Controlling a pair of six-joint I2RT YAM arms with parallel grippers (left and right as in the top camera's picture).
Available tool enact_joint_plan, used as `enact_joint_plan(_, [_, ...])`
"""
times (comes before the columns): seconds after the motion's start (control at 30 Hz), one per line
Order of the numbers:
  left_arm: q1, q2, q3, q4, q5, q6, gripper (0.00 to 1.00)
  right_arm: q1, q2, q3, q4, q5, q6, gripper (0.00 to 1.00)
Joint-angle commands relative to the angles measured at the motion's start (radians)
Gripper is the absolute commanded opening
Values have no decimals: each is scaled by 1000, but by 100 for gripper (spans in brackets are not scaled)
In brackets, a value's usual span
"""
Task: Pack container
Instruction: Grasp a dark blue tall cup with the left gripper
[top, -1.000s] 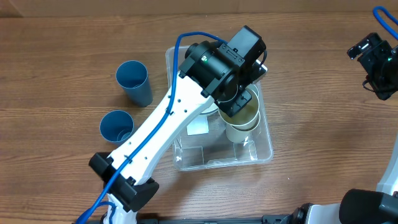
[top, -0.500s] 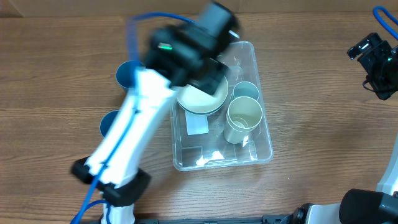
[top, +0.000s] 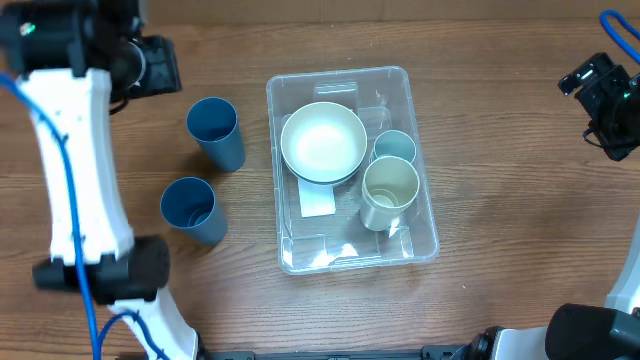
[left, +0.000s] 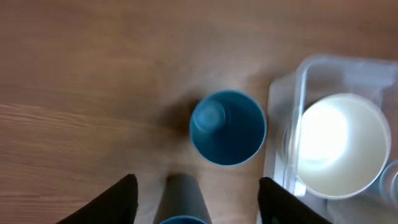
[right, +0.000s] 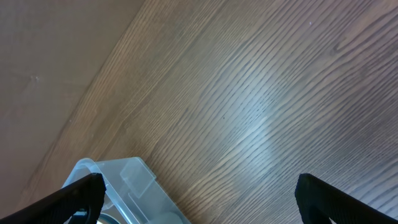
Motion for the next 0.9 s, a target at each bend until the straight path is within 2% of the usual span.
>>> enact_joint_plan(0.0, [-2, 103, -93, -5, 81, 80, 56, 0, -8, 5, 3, 2, 5, 100])
enact_joint_plan(0.17, [-2, 212, -139, 2, 51, 79, 49, 0, -8, 5, 3, 2, 5, 100])
enact_joint_plan(0.43, [-6, 299, -149, 49, 41, 72, 54, 0, -8, 5, 3, 2, 5, 100])
enact_joint_plan(0.5, [-7, 315, -156, 61, 41, 71, 45, 0, -8, 5, 3, 2, 5, 100])
enact_joint_plan(0.6, [-8, 351, -157, 73, 40, 72, 7, 0, -8, 5, 3, 2, 5, 100])
enact_joint_plan(0.7, [-6, 345, -148, 87, -11, 71, 4, 0, -8, 5, 3, 2, 5, 100])
enact_joint_plan(0.8, [3, 312, -60, 43, -86, 66, 4, 0, -8, 5, 3, 2, 5, 100])
enact_joint_plan(0.87, [8, 280, 16, 9, -76, 37, 4, 0, -8, 5, 3, 2, 5, 100])
